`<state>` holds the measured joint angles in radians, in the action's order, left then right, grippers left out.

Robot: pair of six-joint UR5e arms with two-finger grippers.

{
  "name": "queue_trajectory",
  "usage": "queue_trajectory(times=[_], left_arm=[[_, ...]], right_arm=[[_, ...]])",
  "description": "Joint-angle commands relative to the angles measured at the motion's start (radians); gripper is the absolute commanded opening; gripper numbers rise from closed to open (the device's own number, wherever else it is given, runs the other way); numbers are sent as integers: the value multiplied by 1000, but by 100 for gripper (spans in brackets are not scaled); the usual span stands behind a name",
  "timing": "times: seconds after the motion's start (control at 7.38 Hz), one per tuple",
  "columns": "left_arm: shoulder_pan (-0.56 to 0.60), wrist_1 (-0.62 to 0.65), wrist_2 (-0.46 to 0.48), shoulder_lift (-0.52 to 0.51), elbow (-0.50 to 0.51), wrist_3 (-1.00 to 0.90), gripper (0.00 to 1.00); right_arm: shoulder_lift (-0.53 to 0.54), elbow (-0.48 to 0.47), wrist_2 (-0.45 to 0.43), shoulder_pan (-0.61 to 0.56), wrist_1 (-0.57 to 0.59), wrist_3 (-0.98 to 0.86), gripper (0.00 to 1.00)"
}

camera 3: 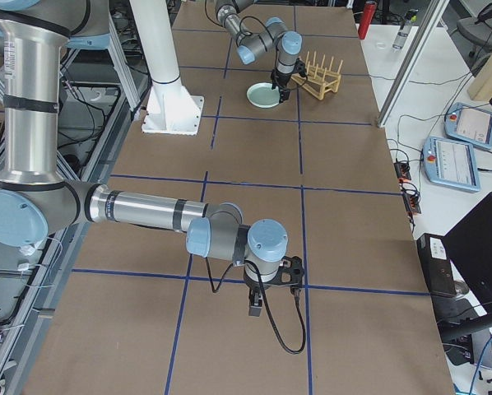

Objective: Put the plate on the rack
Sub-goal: 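Move the left gripper over the pale green plate and lower toward it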

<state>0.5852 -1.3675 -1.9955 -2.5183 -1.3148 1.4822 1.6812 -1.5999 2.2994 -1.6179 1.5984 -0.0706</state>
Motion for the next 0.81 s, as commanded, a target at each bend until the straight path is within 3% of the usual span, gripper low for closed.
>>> queue_trajectory(times=[0.0, 0.68], left_arm=[[-12, -12, 3, 3, 14, 0, 43], [-12, -53, 4, 30, 14, -8, 43]], right_arm=[[0, 0, 0, 0, 0, 0, 100], [0, 0, 0, 0, 0, 0, 100]])
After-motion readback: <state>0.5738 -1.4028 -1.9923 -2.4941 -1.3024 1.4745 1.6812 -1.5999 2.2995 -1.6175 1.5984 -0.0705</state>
